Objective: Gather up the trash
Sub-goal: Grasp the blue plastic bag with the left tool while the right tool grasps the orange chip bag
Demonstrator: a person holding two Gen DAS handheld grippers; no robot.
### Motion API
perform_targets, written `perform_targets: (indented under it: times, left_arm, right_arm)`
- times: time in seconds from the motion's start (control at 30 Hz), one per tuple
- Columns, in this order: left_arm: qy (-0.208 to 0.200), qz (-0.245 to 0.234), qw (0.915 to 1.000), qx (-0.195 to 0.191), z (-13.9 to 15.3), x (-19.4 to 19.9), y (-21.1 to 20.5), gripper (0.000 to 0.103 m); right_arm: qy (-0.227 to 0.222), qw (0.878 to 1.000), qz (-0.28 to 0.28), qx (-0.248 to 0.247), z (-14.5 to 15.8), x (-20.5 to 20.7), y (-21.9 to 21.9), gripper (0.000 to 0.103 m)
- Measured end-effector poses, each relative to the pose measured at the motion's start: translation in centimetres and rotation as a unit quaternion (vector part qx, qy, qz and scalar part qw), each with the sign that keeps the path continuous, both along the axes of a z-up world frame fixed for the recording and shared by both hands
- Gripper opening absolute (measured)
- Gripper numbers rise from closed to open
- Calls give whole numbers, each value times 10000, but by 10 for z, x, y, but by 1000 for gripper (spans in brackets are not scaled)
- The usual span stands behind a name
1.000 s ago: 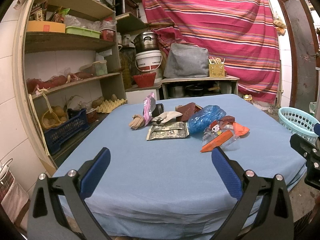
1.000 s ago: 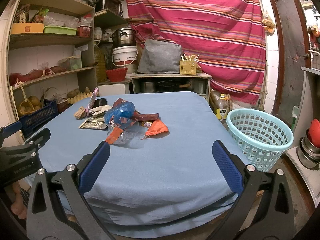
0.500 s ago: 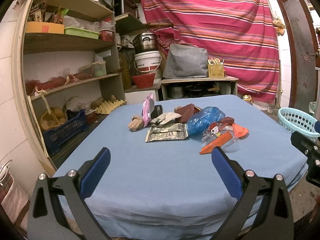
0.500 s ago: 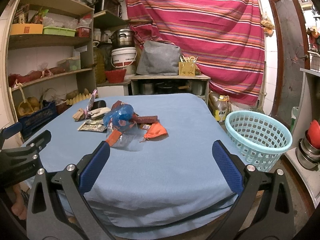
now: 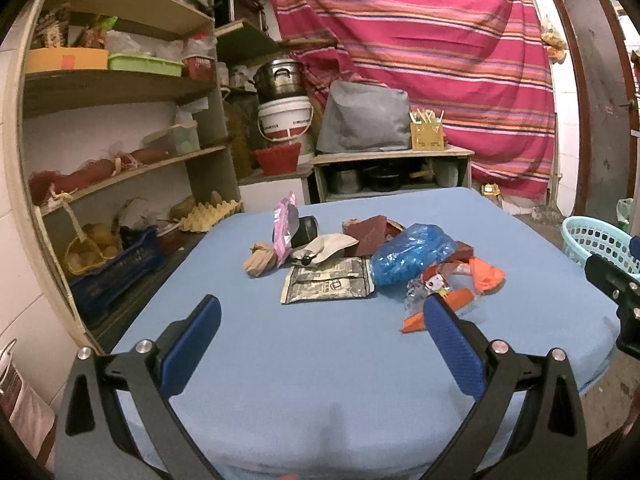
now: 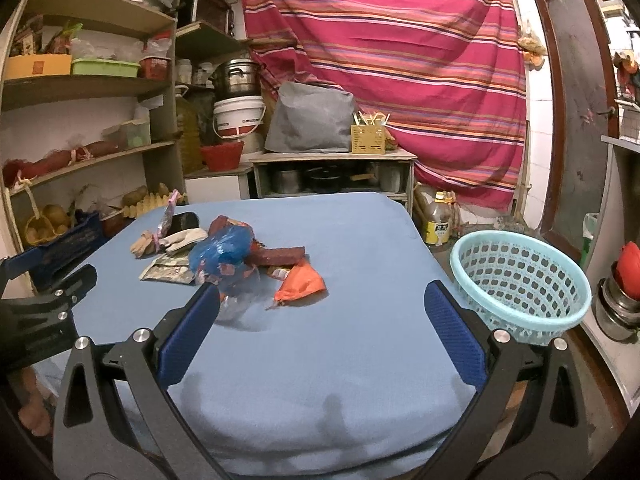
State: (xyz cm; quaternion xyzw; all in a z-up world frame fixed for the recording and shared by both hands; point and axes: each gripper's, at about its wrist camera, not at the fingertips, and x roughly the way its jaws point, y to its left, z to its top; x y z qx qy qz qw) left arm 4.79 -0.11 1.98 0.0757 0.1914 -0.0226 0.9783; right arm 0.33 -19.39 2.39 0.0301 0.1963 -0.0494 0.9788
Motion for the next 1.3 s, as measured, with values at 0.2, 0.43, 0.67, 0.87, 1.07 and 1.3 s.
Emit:
perform_targets:
  times: [0.2,0.43,0.67,0.87,1.07,1.3]
  left_arm:
    - [456,-31,9989,-82,-4,46,2,99]
    - [808,61,9965,-183,-12,90,8,99]
    - [779,-265,9966,-74,-1,115,-5,99]
    - [1049,-733,9915,-237,4,142,-24,99]
    - [1580,-1047,9818,-100,-23,178,-46,98]
    - [2245,-1316,9645,-452,-49,199,-47,69]
  right_arm:
    - [332,9988,-274,-242,-11,44,-5,99]
    - [675,9974,-106,-250,-24,91,-17,99]
    - [1012,9947,-115,-152,-31,124,-30,99]
    - [1105,9937,-209,-20,-31,133,-38,99]
    - [1194,9926,-238,-14,-34,139,-40,99]
    - [1336,9908,-209,4,-41,149,-38,99]
